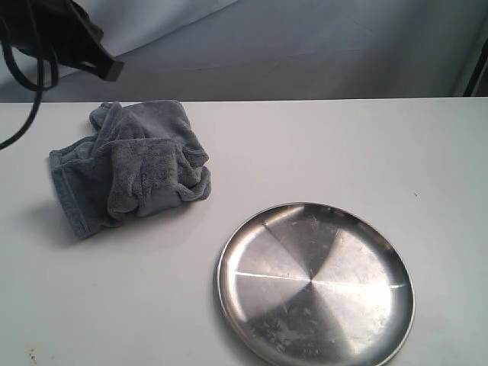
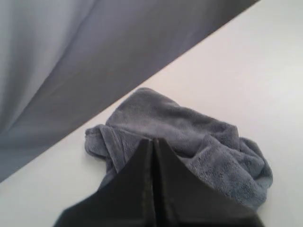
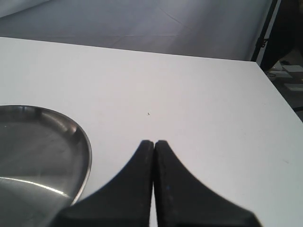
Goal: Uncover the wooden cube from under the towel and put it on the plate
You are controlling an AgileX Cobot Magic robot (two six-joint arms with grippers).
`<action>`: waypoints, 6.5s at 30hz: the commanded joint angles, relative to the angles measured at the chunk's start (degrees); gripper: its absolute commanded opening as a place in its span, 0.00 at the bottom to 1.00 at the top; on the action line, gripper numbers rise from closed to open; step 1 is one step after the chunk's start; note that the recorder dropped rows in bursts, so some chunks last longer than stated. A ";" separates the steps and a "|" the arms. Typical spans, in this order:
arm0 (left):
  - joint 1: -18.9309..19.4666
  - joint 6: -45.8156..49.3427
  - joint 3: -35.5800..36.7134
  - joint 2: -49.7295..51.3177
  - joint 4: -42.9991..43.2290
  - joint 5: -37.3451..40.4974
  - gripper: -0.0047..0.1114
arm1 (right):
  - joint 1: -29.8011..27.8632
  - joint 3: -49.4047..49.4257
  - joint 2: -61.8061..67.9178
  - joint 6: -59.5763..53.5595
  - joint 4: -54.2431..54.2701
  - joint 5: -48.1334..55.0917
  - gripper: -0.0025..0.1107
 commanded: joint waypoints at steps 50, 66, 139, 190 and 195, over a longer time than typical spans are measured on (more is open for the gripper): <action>1.62 9.45 -6.52 19.10 -13.47 8.78 0.91 | 0.11 0.21 -0.35 -0.19 0.27 -0.53 0.02; 1.44 6.81 -6.52 22.40 -10.34 3.50 0.27 | 0.11 0.21 -0.35 -0.19 0.27 -0.53 0.02; 7.57 1.15 -3.22 17.98 -7.57 6.46 0.04 | 0.11 0.21 -0.35 -0.19 0.27 -0.53 0.02; 7.47 1.23 -2.46 24.75 -14.88 17.80 0.04 | 0.11 0.21 -0.35 -0.19 0.27 -0.53 0.02; 7.47 1.50 -1.63 16.58 -15.00 20.06 0.04 | 0.11 0.21 -0.35 -0.19 0.27 -0.53 0.02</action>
